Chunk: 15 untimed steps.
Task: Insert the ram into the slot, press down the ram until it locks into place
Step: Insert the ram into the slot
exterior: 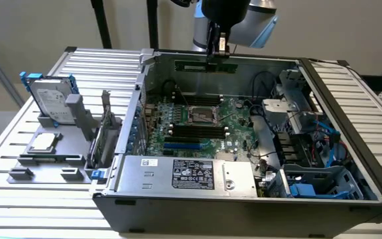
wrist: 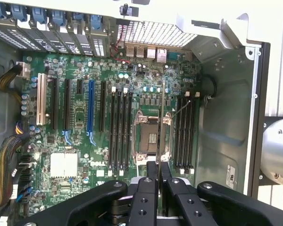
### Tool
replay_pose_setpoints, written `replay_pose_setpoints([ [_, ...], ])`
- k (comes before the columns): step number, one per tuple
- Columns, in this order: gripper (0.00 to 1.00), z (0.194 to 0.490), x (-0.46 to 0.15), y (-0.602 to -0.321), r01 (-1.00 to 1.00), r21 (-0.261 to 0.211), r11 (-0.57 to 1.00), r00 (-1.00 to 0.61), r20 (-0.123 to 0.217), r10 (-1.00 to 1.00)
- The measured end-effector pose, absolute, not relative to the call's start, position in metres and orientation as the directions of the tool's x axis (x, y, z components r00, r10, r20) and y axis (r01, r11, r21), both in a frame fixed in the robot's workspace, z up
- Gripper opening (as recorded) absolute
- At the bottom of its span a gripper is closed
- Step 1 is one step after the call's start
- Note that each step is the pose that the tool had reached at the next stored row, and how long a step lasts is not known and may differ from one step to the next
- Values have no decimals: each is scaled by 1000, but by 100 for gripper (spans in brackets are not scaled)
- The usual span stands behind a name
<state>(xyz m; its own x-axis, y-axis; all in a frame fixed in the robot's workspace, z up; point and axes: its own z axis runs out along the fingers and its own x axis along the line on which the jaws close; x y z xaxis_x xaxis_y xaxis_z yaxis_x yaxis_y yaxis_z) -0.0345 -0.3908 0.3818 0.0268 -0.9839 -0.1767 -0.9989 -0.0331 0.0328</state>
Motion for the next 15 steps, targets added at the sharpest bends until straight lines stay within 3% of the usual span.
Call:
replay_pose_setpoints([
  [7,14,382,-34,-391,-999,33,-33,27,-179,-984],
  [15,14,380,-34,-402,-999,38,-32,26,-141,-990],
])
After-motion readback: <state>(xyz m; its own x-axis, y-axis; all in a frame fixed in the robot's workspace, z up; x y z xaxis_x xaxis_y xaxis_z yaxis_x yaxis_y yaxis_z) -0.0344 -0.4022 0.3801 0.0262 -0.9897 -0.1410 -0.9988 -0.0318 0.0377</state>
